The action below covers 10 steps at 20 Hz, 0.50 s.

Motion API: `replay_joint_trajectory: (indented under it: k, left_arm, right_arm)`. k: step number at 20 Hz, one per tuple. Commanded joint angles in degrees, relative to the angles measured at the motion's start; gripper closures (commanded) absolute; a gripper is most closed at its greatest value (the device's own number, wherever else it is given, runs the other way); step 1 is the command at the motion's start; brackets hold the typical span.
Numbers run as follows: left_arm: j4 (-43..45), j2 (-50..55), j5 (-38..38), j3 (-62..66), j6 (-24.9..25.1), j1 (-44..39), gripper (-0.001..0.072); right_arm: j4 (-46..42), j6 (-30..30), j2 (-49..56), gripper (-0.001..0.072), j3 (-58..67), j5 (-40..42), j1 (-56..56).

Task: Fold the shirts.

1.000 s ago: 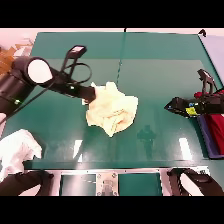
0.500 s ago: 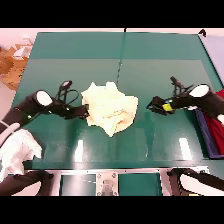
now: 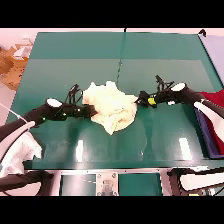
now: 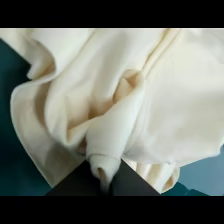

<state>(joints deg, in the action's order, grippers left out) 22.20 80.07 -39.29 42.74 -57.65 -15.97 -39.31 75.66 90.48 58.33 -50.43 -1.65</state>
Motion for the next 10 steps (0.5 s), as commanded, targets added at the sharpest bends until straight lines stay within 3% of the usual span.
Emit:
replay_joint_trajectory:
  k: [1,6,10]
  left_arm:
    - [-0.6,-0.8,-5.8,5.0,2.5,2.2,0.0685]
    - [9.3,-11.7,-18.7,19.4,-5.0,6.5,0.0685]
    - [20.2,-21.6,-26.9,35.3,-14.7,6.7,0.0685]
  right_arm:
    - [1.9,-3.0,1.3,0.0699,4.7,-2.4,-0.2]
    - [1.8,-3.8,-3.6,0.0702,18.4,-16.2,2.3]
    - [1.8,-2.1,-16.4,0.0702,29.8,-20.4,7.7]
